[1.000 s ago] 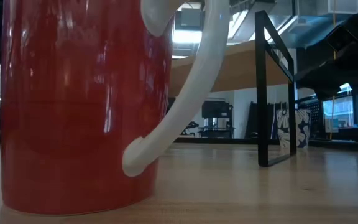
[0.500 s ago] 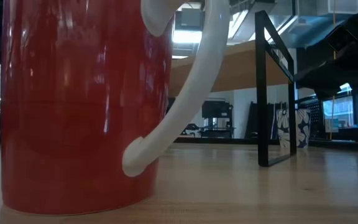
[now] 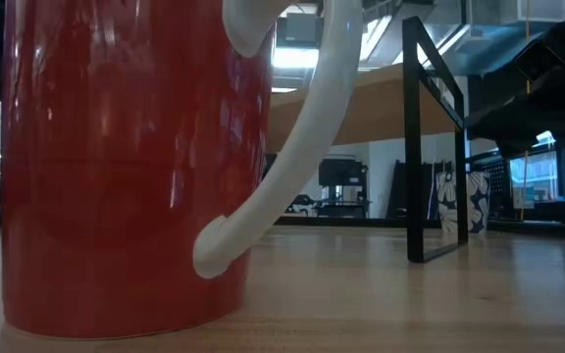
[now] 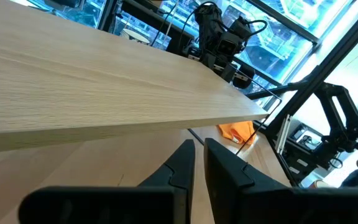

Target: Stack small to large cups/mugs on shelf

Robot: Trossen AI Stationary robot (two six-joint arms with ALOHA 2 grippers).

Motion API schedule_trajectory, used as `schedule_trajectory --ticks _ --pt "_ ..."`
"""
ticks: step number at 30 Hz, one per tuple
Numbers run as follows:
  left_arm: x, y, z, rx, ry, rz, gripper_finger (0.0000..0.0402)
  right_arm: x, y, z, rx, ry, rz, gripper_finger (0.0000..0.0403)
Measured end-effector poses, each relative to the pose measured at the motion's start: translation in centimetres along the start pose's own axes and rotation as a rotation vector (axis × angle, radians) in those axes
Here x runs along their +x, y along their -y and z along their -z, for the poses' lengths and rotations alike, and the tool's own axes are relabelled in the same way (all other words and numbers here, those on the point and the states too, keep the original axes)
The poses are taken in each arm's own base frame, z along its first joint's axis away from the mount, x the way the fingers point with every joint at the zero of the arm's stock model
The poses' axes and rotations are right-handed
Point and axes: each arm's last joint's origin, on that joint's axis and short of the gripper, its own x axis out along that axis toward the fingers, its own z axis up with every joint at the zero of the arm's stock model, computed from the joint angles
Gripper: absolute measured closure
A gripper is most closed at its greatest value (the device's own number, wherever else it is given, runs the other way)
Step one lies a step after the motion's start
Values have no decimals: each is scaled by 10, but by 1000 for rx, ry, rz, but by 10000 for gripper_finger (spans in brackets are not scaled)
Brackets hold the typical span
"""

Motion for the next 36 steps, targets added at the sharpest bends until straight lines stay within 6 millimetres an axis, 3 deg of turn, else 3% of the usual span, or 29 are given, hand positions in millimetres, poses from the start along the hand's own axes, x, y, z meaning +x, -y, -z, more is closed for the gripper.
schedule_trajectory --ticks 31,33,36 --pt "0 0 -1 0 14 -11 371 0 0 0 0 0 0 302" --pt "0 0 -2 -51 37 -15 371 0 0 0 0 0 0 302" --pt "-1 4 -10 -296 108 42 371 0 0 0 -11 0 0 302"
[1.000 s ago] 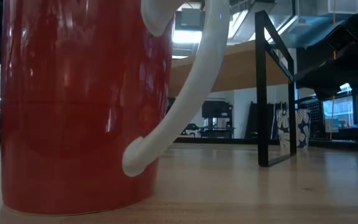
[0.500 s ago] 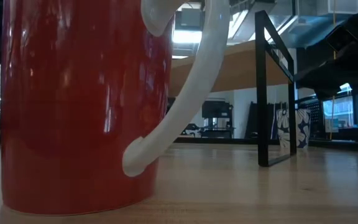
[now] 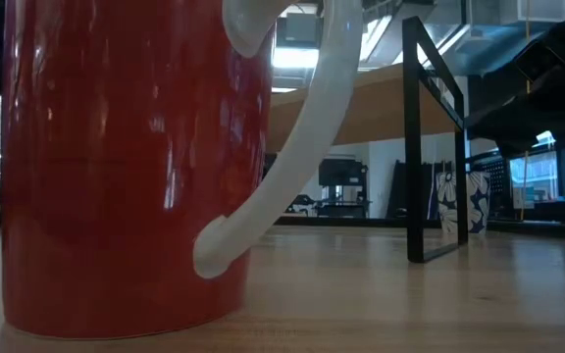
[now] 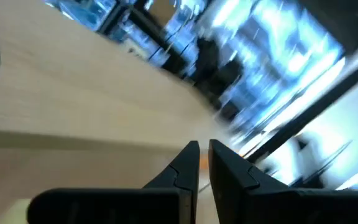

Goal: Stack small to large cups/mugs on shelf
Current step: Put the violet glass on the shelf

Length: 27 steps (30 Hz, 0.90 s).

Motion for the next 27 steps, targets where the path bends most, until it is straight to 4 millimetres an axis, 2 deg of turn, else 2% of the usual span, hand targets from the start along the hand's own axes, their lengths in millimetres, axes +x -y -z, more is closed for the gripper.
schedule_trajectory --ticks 3,5,12,17,21,24,27 --pt "0 5 -7 -114 89 38 371 0 0 0 -100 1 2 302" --pt "-1 10 -12 -140 137 90 371 0 -1 -3 -103 27 -3 302" --pt "-7 24 -27 -186 296 249 371 -5 -6 -31 -140 318 -34 302" --pt "-13 38 -39 -41 398 344 371 -16 -6 -55 -196 577 32 302" --pt "-15 48 -47 49 395 409 371 -28 -3 -79 -134 734 191 302" --pt "-17 56 -53 137 384 454 371 -35 -5 -106 -84 765 298 302" --pt "-16 68 -61 256 366 476 371 -37 -11 -135 -161 710 347 302"
